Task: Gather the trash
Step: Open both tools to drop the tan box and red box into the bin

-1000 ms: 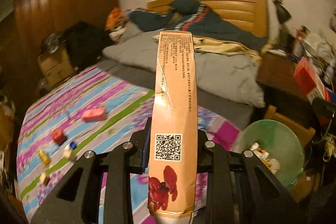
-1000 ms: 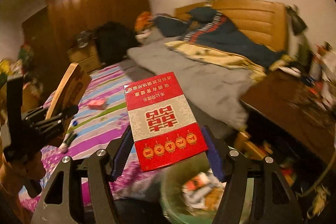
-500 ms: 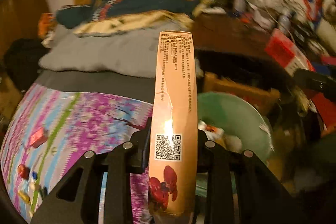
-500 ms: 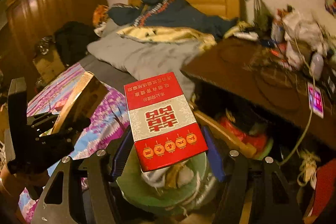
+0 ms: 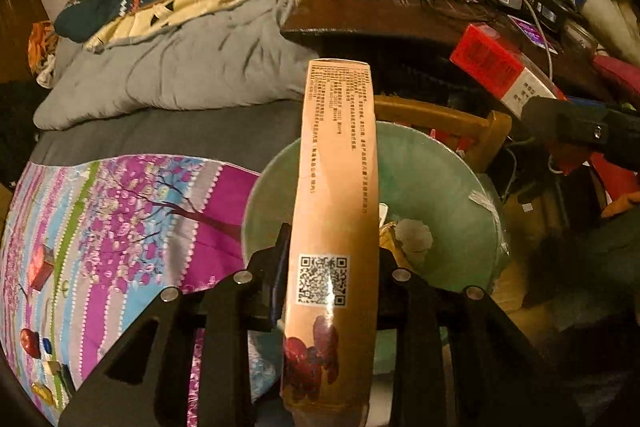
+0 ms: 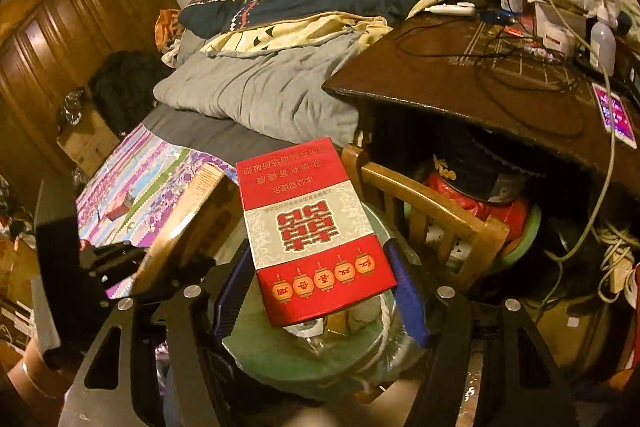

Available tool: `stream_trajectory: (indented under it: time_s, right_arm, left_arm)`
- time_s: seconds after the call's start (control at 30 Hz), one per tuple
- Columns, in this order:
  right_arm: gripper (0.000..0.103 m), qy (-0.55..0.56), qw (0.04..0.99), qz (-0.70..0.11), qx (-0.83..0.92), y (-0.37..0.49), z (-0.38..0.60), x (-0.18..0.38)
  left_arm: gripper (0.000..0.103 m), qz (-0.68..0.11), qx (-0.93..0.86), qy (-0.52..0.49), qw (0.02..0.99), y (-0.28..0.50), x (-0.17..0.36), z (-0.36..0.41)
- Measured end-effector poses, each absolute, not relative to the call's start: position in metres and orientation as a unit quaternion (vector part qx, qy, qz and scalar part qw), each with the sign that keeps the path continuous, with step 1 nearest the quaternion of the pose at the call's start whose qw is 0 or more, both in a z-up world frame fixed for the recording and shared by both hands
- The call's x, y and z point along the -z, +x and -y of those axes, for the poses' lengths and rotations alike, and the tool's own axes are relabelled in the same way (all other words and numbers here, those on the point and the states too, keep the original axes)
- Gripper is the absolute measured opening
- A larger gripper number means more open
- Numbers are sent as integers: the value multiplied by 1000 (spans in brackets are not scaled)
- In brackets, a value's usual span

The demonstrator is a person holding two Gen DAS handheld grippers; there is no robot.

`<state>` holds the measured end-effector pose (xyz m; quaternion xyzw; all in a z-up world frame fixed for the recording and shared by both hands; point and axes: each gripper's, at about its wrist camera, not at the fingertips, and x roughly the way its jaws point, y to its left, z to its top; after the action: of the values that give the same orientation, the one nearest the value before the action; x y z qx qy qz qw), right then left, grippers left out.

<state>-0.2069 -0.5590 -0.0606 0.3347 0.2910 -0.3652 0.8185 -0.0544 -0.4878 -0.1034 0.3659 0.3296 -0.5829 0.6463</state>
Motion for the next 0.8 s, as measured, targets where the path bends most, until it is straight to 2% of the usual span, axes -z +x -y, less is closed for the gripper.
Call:
stream_trajectory:
  time_s: [0.07,0.1,0.37,0.8]
  right_arm:
    - [70,335,819,-297,358,-202,566,65]
    - [77,342,817,-298,356,-201,569,69]
    - [79,378,815,-272,345,-206,575,82]
    - [79,391,820,-240,343,-216,569,83]
  left_arm:
    - [43,-335,575,372,647,-54,111,492]
    - [46,-333,571,374,650,-54,112,491]
    - [46,-342,555,369,662,-44,111,488]
    - [49,-312,541,362,692,-44,94,475]
